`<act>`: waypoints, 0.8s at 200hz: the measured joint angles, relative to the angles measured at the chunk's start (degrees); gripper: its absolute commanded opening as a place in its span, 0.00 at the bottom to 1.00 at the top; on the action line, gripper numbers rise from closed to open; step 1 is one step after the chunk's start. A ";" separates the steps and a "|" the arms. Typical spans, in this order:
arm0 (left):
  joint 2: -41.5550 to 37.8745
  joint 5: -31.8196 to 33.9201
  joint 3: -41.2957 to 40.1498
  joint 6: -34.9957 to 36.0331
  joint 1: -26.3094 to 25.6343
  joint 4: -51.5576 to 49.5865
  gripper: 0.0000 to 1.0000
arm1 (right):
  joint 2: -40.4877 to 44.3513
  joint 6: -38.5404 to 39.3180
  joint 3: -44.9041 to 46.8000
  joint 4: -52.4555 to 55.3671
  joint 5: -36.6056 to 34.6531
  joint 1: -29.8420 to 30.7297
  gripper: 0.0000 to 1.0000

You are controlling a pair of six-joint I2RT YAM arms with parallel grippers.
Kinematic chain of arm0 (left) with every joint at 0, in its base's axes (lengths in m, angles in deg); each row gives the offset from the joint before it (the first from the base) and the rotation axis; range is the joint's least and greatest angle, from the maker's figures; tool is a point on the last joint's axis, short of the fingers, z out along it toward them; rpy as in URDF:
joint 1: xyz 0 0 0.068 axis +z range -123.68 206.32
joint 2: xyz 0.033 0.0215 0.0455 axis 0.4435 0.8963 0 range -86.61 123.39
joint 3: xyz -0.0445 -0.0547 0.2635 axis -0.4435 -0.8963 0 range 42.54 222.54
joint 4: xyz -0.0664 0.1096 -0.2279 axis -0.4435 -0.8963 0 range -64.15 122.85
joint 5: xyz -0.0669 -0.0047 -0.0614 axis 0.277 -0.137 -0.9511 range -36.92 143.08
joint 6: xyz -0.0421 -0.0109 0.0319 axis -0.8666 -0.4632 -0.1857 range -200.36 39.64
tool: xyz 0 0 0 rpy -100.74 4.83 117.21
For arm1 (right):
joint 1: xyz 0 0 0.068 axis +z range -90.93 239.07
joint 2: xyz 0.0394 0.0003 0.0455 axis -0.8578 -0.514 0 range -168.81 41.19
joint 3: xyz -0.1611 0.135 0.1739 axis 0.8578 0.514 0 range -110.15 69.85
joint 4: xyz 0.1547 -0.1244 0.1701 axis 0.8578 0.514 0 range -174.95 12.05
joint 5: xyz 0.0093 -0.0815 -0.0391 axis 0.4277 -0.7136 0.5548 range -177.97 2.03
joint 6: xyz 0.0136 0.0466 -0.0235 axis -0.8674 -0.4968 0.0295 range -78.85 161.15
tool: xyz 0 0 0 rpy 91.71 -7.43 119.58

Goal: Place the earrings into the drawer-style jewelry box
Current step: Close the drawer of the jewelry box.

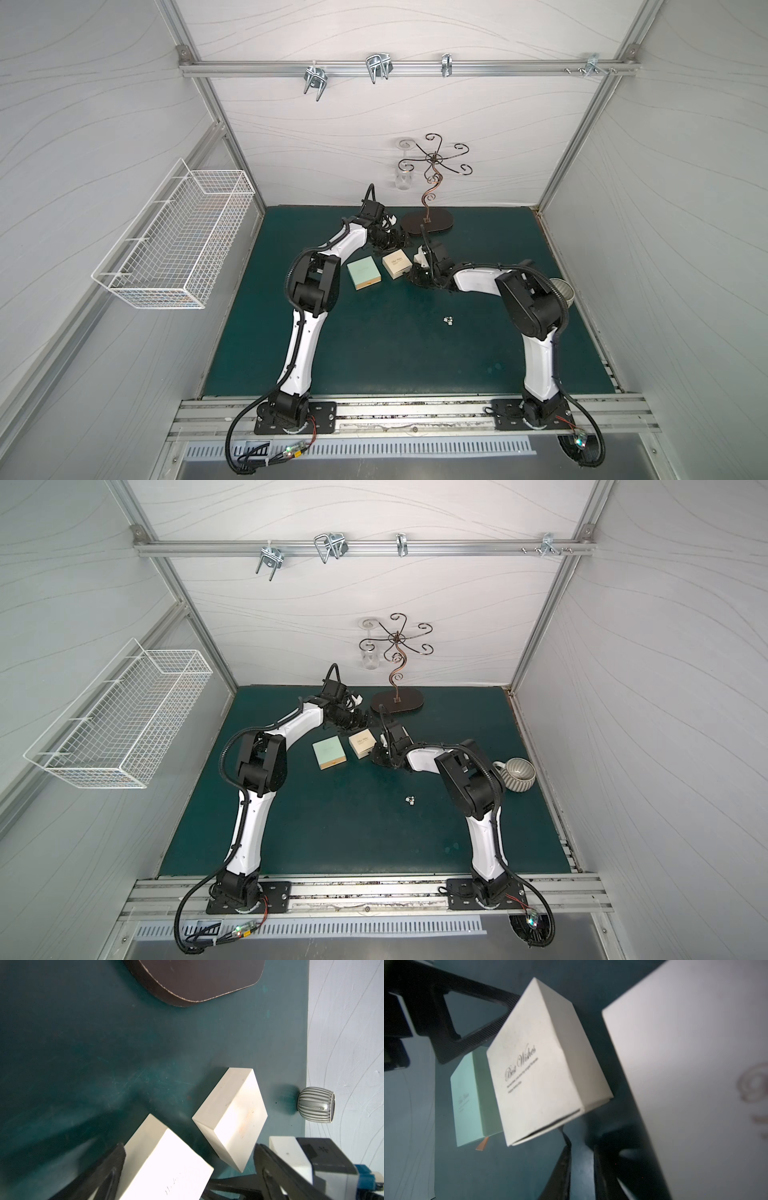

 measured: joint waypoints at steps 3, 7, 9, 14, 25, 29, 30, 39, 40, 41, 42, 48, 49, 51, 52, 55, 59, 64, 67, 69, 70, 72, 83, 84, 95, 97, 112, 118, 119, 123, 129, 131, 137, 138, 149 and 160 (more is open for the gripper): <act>0.00 0.00 0.00 0.00 0.00 0.00 0.99 | 0.13 0.02 0.20 -0.02 0.02 -0.02 0.22; 0.00 0.00 0.00 0.00 0.00 -0.04 0.99 | 0.31 0.07 0.39 0.00 0.02 -0.09 0.22; 0.00 0.00 0.00 0.00 0.00 -0.04 0.99 | 0.35 0.07 0.46 0.00 0.04 -0.11 0.22; 0.00 -0.02 0.00 0.00 0.02 -0.07 0.99 | 0.39 0.09 0.52 -0.02 0.04 -0.11 0.21; 0.00 -0.17 0.00 0.02 0.04 -0.07 0.99 | 0.42 0.09 0.55 -0.07 0.07 -0.13 0.20; 0.00 -0.22 0.00 0.02 0.07 -0.07 0.99 | 0.42 0.07 0.55 -0.04 0.07 -0.13 0.20; 0.00 -0.22 0.00 0.02 0.07 -0.07 0.99 | 0.42 0.09 0.55 -0.04 0.07 -0.13 0.19; 0.00 -0.39 0.00 0.04 0.07 -0.09 0.99 | 0.42 0.04 0.55 -0.22 0.09 -0.13 0.19; 0.00 -0.39 0.00 0.04 0.07 -0.09 0.99 | 0.39 0.09 0.55 -0.24 0.09 -0.13 0.18; 0.00 -0.39 0.00 0.04 0.07 -0.09 0.99 | 0.42 0.07 0.55 -0.24 0.09 -0.13 0.18; 0.00 -0.39 0.00 0.04 0.07 -0.09 0.99 | 0.39 0.02 0.55 -0.31 0.09 -0.11 0.18; 0.00 -0.46 0.00 0.09 0.07 -0.11 0.99 | 0.42 -0.04 0.55 -0.52 0.11 -0.11 0.18; 0.00 -0.46 0.00 0.09 0.07 -0.11 0.99 | 0.39 -0.07 0.55 -0.52 0.09 -0.11 0.18; 0.00 -0.50 0.00 0.11 0.07 -0.11 0.99 | 0.42 -0.09 0.55 -0.57 0.09 -0.11 0.17; 0.00 -0.50 0.00 0.11 0.07 -0.13 0.99 | 0.42 -0.09 0.55 -0.59 0.11 -0.11 0.17; 0.00 -0.55 0.00 0.15 0.07 -0.13 0.99 | 0.39 -0.13 0.55 -0.70 0.13 -0.11 0.17; 0.00 -0.63 0.00 0.17 0.09 -0.11 0.99 | 0.39 -0.13 0.52 -0.81 0.11 -0.11 0.17; 0.00 -0.72 0.00 0.20 0.11 -0.13 0.99 | 0.39 -0.15 0.52 -1.03 0.11 -0.11 0.16; 0.00 -0.79 0.00 0.20 0.11 -0.13 0.99 | 0.39 -0.13 0.52 -1.14 0.13 -0.11 0.16; 0.00 -0.83 0.00 0.22 0.11 -0.13 0.99 | 0.39 -0.17 0.52 -1.22 0.11 -0.11 0.16; 0.00 -0.83 0.00 0.22 0.11 -0.13 0.99 | 0.39 -0.17 0.50 -1.25 0.11 -0.11 0.16; 0.00 -0.85 0.00 0.22 0.11 -0.13 0.99 | 0.39 -0.20 0.50 -1.33 0.11 -0.11 0.16; 0.00 -1.05 0.00 0.22 0.17 -0.13 0.99 | 0.39 -0.31 0.35 -1.57 0.09 -0.09 0.15; 0.00 -1.07 0.00 0.22 0.20 -0.13 0.99 | 0.37 -0.35 0.33 -1.60 0.09 -0.09 0.15; 0.00 -1.29 0.00 0.24 0.24 -0.13 0.99 | 0.15 -0.46 -0.20 -1.75 0.11 -0.02 0.15; -0.02 -1.31 0.00 0.24 0.26 -0.11 0.99 | 0.13 -0.52 -0.31 -1.79 0.09 0.00 0.15; 0.00 -1.64 0.00 0.26 0.26 -0.11 0.99 | -0.50 -0.61 -1.44 -2.03 0.07 0.09 0.14; 0.00 -1.77 0.00 0.28 0.26 -0.11 0.99 | -0.79 -0.63 -1.88 -2.10 0.07 0.13 0.14; 0.00 -1.79 0.00 0.28 0.26 -0.11 0.99 | -0.85 -0.63 -1.99 -2.12 0.07 0.15 0.14; 0.00 -1.90 0.00 0.28 0.26 -0.11 0.99 | -1.05 -0.70 -2.25 -2.21 0.07 0.17 0.14; 0.00 -2.03 0.00 0.35 0.28 -0.09 0.99 | -1.33 -0.85 -2.67 -2.27 0.07 0.24 0.14; 0.00 -2.10 0.00 0.37 0.28 -0.09 0.99 | -1.42 -0.92 -2.78 -2.27 0.07 0.26 0.14; 0.00 -2.14 0.00 0.42 0.33 -0.07 0.99 | -1.66 -1.03 -2.99 -2.40 0.07 0.31 0.14; 0.00 -2.16 0.00 0.42 0.33 -0.09 0.99 | -1.68 -1.07 -3.02 -2.40 0.07 0.31 0.14; 0.00 -2.27 0.00 0.44 0.39 -0.09 0.99 | -2.10 -1.27 -3.26 -2.64 0.11 0.39 0.14; 0.00 -2.36 0.00 0.44 0.42 -0.07 0.99 | -2.43 -1.53 -3.37 -2.67 0.13 0.46 0.14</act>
